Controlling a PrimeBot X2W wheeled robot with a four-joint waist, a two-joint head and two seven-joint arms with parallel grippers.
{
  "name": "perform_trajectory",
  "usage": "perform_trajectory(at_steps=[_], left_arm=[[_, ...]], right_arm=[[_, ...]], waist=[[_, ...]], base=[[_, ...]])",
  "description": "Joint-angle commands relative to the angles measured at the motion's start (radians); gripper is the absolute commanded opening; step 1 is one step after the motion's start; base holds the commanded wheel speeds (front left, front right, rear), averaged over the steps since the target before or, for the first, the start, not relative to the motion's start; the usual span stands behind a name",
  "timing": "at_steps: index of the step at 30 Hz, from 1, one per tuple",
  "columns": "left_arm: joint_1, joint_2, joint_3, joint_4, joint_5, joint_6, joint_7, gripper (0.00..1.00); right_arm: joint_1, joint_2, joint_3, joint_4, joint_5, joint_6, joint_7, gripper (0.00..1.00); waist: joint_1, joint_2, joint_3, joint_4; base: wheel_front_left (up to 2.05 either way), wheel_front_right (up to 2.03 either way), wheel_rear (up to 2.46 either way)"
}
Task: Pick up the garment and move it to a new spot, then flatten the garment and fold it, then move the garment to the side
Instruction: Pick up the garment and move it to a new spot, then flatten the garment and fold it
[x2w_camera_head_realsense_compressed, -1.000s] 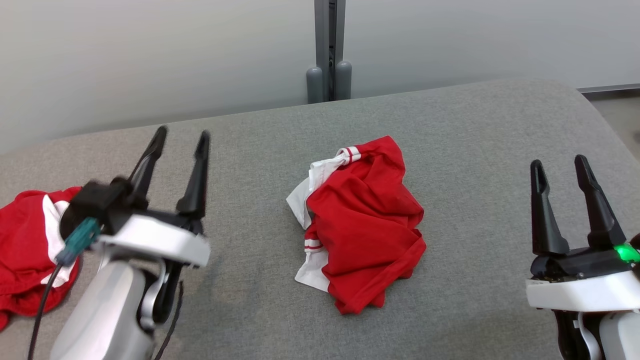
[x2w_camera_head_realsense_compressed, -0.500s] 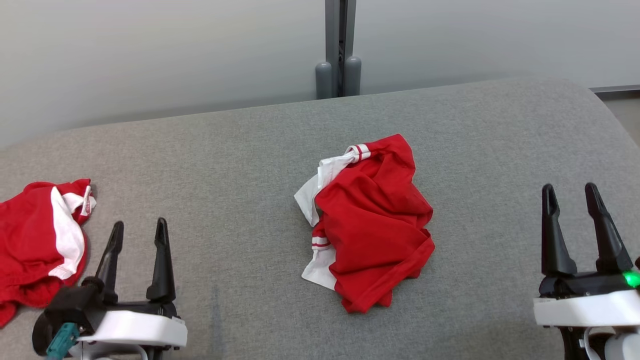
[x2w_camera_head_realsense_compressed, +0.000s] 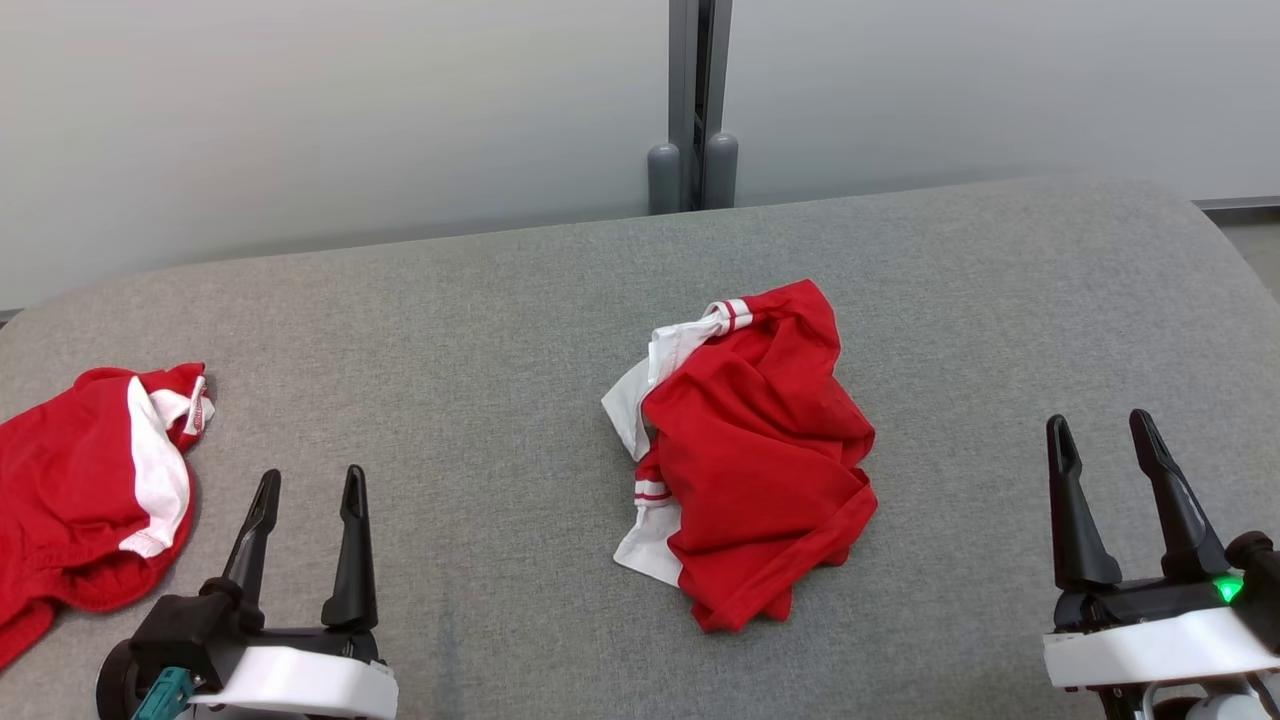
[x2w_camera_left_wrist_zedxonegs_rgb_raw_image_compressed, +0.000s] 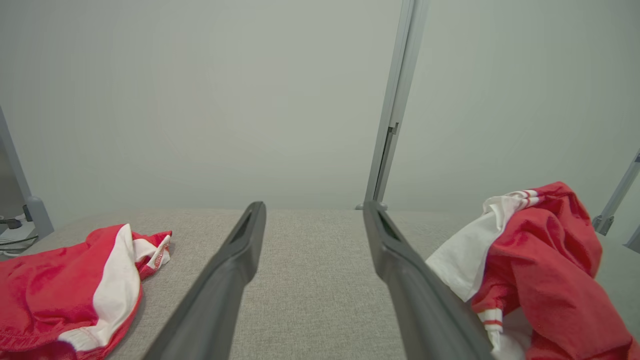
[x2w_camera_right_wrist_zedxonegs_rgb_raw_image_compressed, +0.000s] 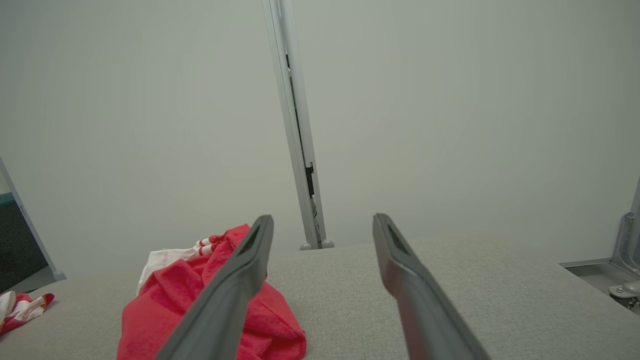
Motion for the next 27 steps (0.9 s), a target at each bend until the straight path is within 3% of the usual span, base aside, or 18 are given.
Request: perform_trajectory(at_steps=[1, 11, 27], left_arm=[[-0.010, 0.001, 0.007, 0.004, 0.008, -0.006, -0.001, 1.00], [-0.011, -0.024, 0.031, 0.021, 0.035, -0.037, -0.001, 1.00], [-0.014, -0.032, 0.044, 0.032, 0.044, -0.048, -0.002, 1.00]], right_arm=[[0.001, -0.008, -0.001, 0.003, 0.000, 0.000, 0.000, 1.00], [0.011, -0.017, 0.009, 0.009, -0.006, 0.000, 0.000, 1.00], [0.005, -0.014, 0.013, 0.012, -0.011, 0.000, 0.000, 1.00]], waist=[[0.0000, 0.0000, -0.003, -0.001], [0.0000, 0.0000, -0.011, 0.002], [0.0000, 0.0000, -0.011, 0.010]], base=[[0.00, 0.00, 0.00], [0.00, 0.00, 0.00], [0.00, 0.00, 0.00]])
